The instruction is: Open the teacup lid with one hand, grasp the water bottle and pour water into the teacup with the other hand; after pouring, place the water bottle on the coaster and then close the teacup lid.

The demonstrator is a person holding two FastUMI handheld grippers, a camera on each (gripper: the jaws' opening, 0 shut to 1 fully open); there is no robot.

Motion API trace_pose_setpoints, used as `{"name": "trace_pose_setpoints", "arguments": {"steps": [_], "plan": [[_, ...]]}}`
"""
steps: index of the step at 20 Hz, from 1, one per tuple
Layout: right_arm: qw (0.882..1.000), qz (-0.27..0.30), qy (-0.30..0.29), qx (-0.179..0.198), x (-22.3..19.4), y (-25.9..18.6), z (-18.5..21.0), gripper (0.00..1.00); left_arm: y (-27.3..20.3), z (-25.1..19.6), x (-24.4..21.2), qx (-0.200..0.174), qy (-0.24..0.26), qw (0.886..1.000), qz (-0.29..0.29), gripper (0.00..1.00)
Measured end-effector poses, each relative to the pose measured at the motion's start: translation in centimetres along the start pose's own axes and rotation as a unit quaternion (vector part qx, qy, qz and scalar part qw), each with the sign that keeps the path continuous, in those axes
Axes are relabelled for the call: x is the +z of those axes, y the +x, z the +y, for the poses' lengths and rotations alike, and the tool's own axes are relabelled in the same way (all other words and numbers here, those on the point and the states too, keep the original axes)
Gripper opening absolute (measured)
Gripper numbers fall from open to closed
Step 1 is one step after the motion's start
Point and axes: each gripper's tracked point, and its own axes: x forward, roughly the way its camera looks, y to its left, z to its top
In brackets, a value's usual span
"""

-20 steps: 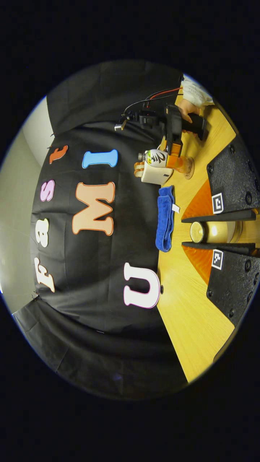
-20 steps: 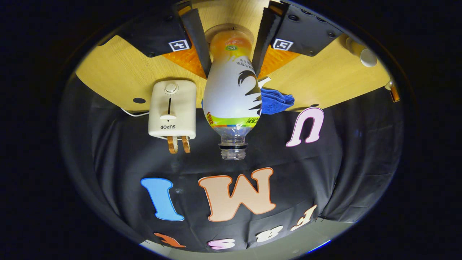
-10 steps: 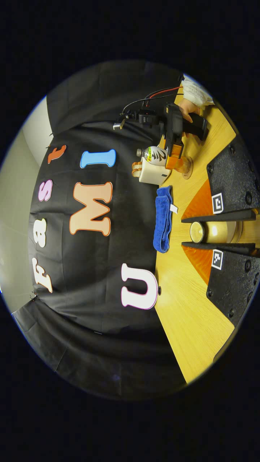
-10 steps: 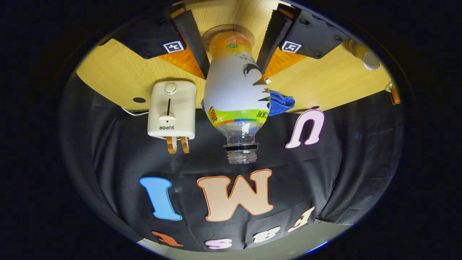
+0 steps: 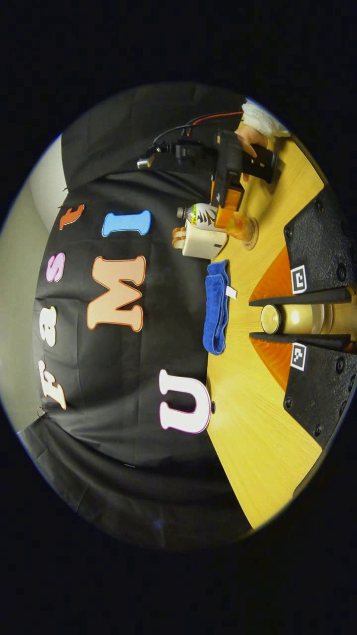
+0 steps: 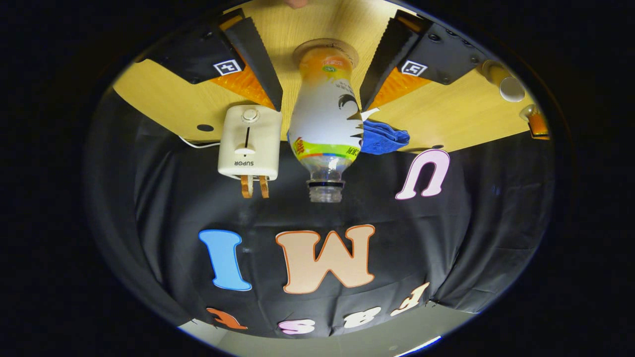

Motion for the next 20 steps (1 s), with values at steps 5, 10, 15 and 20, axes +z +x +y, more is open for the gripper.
{"name": "trace_pose_setpoints", "arguments": {"steps": [5,10,15,20], "plan": [[0.999,-0.033,0.009,-0.005,2.4,-3.3,-1.0,0.99,0.4,-0.4,-2.0,-0.002,0.017,1.000,0.020,0.21],[0.998,-0.061,0.027,-0.011,4.9,-5.6,-1.9,0.99,0.5,-0.9,-3.4,-0.006,0.027,0.999,0.030,0.22],[0.997,-0.062,0.031,-0.014,5.1,-7.0,-1.7,0.94,0.6,-1.2,-3.5,-0.006,0.039,0.999,0.024,0.25],[0.997,-0.062,0.032,-0.012,5.0,-8.2,-1.3,0.95,0.2,-1.3,-3.6,0.002,0.045,0.999,0.024,0.41]]}}
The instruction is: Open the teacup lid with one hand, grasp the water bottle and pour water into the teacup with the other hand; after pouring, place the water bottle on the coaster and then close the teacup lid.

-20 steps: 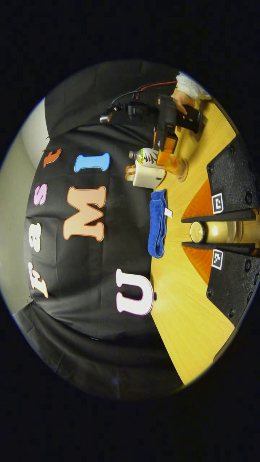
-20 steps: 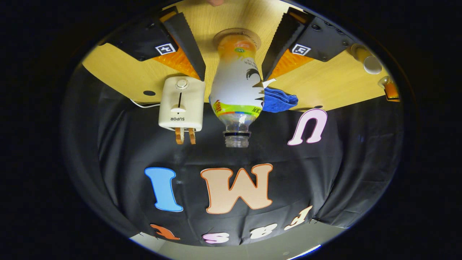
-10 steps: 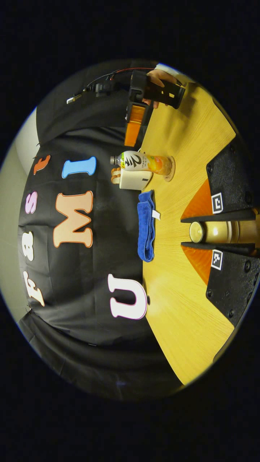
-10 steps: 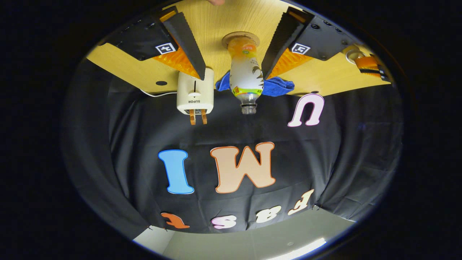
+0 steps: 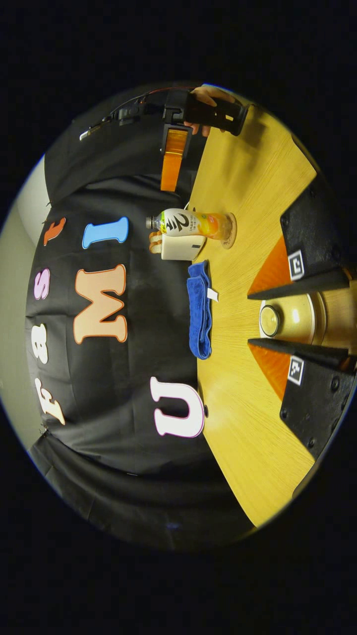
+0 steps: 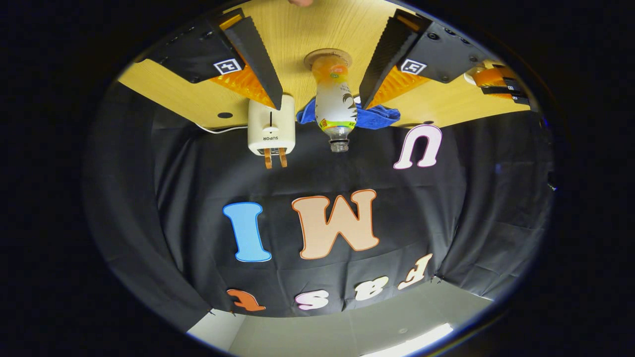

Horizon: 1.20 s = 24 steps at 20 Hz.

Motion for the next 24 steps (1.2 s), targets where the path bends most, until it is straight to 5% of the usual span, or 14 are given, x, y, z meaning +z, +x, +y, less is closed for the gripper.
{"name": "trace_pose_setpoints", "arguments": {"steps": [4,6,13,24], "plan": [[1.000,-0.004,0.000,0.010,0.4,-1.7,1.1,0.94,-0.7,0.3,1.7,0.018,0.007,1.000,-0.025,0.89],[1.000,-0.006,0.003,0.016,0.6,-2.8,1.8,0.94,-1.2,0.6,2.9,0.032,0.011,0.998,-0.044,0.97],[0.999,-0.019,-0.018,0.028,0.7,-7.0,4.2,0.97,-3.6,1.4,7.1,0.093,0.013,0.988,-0.120,0.97],[0.999,-0.025,-0.029,0.026,-0.1,-10.3,5.0,0.99,-4.0,-0.7,8.5,0.083,0.003,0.987,-0.134,0.97]]}}
